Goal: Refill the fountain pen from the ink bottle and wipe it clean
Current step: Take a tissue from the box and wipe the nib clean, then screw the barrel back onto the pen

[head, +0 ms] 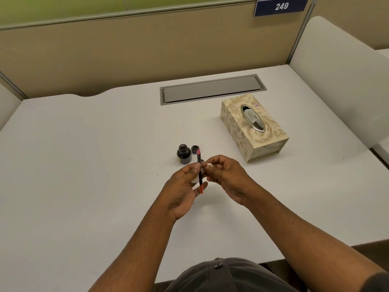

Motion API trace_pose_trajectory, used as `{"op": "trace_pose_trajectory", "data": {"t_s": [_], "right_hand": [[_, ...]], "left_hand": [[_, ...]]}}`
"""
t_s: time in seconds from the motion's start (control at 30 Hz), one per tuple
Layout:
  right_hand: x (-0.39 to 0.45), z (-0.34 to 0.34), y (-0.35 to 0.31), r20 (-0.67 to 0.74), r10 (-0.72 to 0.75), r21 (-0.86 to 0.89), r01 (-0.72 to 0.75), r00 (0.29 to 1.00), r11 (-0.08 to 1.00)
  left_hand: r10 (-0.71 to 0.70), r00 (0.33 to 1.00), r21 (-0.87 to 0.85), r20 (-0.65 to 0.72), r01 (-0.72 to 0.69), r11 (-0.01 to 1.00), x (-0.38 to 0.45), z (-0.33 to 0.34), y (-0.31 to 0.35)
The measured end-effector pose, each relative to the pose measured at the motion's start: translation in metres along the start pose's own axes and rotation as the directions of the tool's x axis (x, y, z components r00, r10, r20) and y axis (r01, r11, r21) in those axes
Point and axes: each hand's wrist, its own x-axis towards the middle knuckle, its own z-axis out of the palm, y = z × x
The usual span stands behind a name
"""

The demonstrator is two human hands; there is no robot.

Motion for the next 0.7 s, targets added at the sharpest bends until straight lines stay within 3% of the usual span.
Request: {"op": "trace_pose_trajectory", "data": {"t_s": [0.17,0.23,0.37,0.47,0.57,0.7], "right_hand": [[0.003,0.014,0.008,-0.109,-0.107,-0.347,0.063,0.988,0.936],[0.006,0.017,0.01,-0.084,-0.154,-0.455,0.1,0.985,0.885],[0.008,0.019,0.01,-0.004,-0.112,-0.479,0.097,0.994,0.873],[0.011,0.018,0.017,-0.08,-0.089,-0.487,0.039,0.993,0.873],[0.017,0.014,0.032,-0.161,-0.053,-0.632,-0.062,0.986,0.772],[0.023,0.022,0.051,-0.132,0.046,-0.821,-0.135,0.99,0.555]], "left_hand": [[-0.03,0.999,-0.19,0.012,0.032,0.981,0.001,-0.001,0.001],[-0.016,1.0,-0.224,-0.017,0.012,0.974,0.003,-0.004,0.002],[0.005,0.994,-0.215,-0.113,-0.03,0.976,0.005,-0.012,0.008],[-0.023,0.979,-0.213,-0.201,-0.02,0.977,0.004,-0.027,0.014],[-0.076,0.964,-0.232,-0.255,0.015,0.973,0.002,-0.042,0.019],[-0.096,0.951,-0.237,-0.293,0.025,0.971,0.001,-0.048,0.021]]}}
